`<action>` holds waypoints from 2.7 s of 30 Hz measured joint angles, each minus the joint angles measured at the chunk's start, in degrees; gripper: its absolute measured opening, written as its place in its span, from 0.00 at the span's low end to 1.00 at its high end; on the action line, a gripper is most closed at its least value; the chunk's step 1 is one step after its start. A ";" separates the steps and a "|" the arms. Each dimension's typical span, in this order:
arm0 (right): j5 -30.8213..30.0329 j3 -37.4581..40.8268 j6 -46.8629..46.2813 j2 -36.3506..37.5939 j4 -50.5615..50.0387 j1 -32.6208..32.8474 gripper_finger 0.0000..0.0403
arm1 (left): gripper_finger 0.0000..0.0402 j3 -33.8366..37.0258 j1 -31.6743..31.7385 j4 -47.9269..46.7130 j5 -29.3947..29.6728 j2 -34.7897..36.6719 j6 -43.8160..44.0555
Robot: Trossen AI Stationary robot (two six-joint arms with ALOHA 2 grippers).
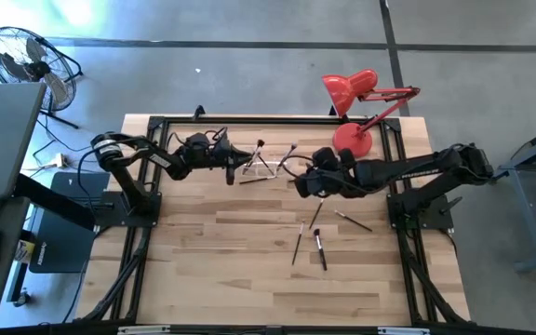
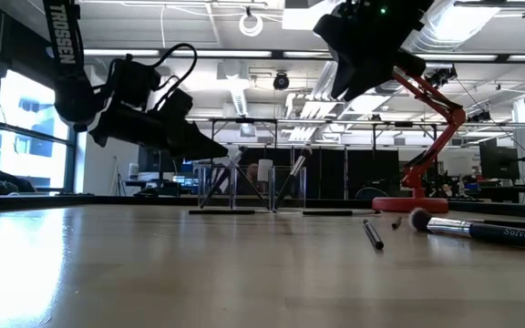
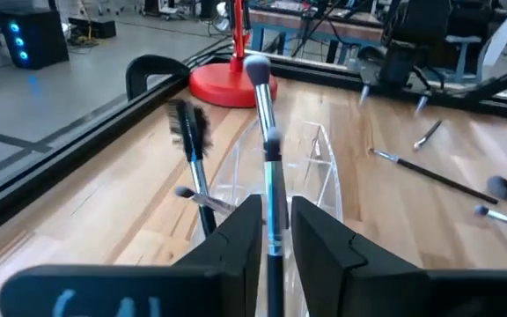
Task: Put items in baskets/containers
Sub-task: Put the black foundation brush into the transparent organizer, then put the white eyeshadow brush into the transparent organizer
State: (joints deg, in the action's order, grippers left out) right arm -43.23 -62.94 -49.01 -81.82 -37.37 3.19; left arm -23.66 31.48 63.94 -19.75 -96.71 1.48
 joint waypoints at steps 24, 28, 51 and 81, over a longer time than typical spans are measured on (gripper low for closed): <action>9.31 0.04 0.17 0.17 -11.72 -1.35 0.31 | 0.17 -5.41 -0.05 -8.86 10.93 17.51 -7.10; 9.60 0.05 1.82 0.17 -15.29 -1.30 0.31 | 0.17 -13.11 -2.11 -28.30 15.39 21.34 -7.25; 23.63 13.81 17.50 7.96 -15.69 -0.12 0.03 | 0.00 -39.60 -36.03 -68.99 42.88 11.08 22.60; 34.43 26.63 1.78 12.87 -12.67 12.71 0.01 | 0.00 -39.54 -42.88 -71.84 35.17 4.68 35.30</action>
State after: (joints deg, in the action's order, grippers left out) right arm -8.80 -36.30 -47.24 -68.95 -50.04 15.91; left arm -63.20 -11.40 -7.90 15.42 -92.03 36.77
